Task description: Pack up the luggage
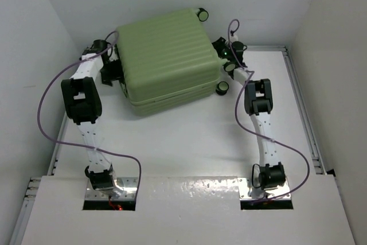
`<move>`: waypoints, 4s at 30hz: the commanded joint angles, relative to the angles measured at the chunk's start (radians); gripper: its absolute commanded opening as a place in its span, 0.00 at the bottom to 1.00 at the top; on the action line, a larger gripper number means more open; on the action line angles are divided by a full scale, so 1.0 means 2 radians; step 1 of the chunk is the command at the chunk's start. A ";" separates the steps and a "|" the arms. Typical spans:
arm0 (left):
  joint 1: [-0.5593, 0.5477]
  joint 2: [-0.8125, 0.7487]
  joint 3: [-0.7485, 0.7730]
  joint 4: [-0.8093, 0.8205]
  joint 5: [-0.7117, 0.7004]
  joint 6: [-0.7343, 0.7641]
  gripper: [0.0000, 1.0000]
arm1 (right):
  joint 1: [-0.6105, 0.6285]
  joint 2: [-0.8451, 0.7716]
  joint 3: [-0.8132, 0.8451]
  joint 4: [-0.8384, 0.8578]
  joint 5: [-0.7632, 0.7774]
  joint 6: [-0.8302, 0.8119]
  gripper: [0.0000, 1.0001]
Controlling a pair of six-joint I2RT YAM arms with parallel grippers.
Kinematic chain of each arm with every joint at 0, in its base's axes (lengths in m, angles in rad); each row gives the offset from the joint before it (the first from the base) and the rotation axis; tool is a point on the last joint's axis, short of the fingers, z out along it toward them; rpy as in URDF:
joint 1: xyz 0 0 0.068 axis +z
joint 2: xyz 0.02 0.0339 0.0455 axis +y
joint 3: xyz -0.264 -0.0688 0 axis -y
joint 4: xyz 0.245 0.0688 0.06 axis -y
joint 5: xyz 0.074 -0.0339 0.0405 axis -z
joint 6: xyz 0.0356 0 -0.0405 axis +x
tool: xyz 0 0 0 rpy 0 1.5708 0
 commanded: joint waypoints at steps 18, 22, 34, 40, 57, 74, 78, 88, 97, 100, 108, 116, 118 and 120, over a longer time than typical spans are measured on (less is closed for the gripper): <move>-0.016 -0.112 -0.193 0.269 0.103 -0.097 1.00 | 0.006 -0.209 -0.400 -0.094 -0.259 0.086 0.11; -0.022 -0.122 -0.198 0.330 0.222 -0.139 1.00 | 0.032 -0.293 -0.535 -0.045 -0.313 0.094 0.10; -0.046 0.030 0.065 0.490 0.245 -0.265 0.93 | -0.009 -0.676 -0.709 -0.428 -0.217 -0.307 0.28; 0.009 0.016 0.142 0.473 0.126 -0.225 0.99 | -0.035 -0.817 -0.749 -0.449 -0.125 -0.411 0.28; 0.075 -0.473 -0.357 0.169 0.007 -0.133 0.99 | 0.288 -0.637 -0.574 -0.305 0.000 -0.490 0.34; 0.030 -0.030 -0.038 0.213 0.119 -0.163 0.99 | 0.085 -0.825 -0.587 -0.342 0.126 -0.356 0.46; 0.025 0.036 0.053 0.233 0.148 -0.110 0.99 | -0.058 -0.746 -0.566 -0.254 0.169 -0.252 0.45; 0.011 -0.029 -0.049 0.238 0.144 -0.030 0.99 | -0.080 -0.492 -0.515 -0.159 0.053 -0.150 0.39; 0.006 -0.160 -0.205 0.264 0.085 -0.007 0.99 | -0.088 -0.599 -0.429 -0.454 0.040 -0.308 0.61; -0.016 -0.188 -0.221 0.258 0.049 0.017 0.99 | -0.087 -0.615 -0.344 -0.574 0.067 -0.362 0.61; -0.032 -0.235 -0.284 0.269 0.011 0.027 0.99 | 0.008 -0.558 -0.163 -0.796 0.083 -0.428 0.72; -0.012 -0.274 -0.320 0.279 0.016 0.012 0.99 | 0.069 -0.553 -0.221 -0.795 0.202 -0.423 0.82; -0.012 -0.284 -0.336 0.284 0.012 0.012 0.99 | 0.079 -0.543 -0.222 -0.793 0.230 -0.423 0.84; -0.008 -0.292 -0.346 0.289 0.007 0.012 0.99 | 0.090 -0.536 -0.232 -0.785 0.247 -0.423 0.84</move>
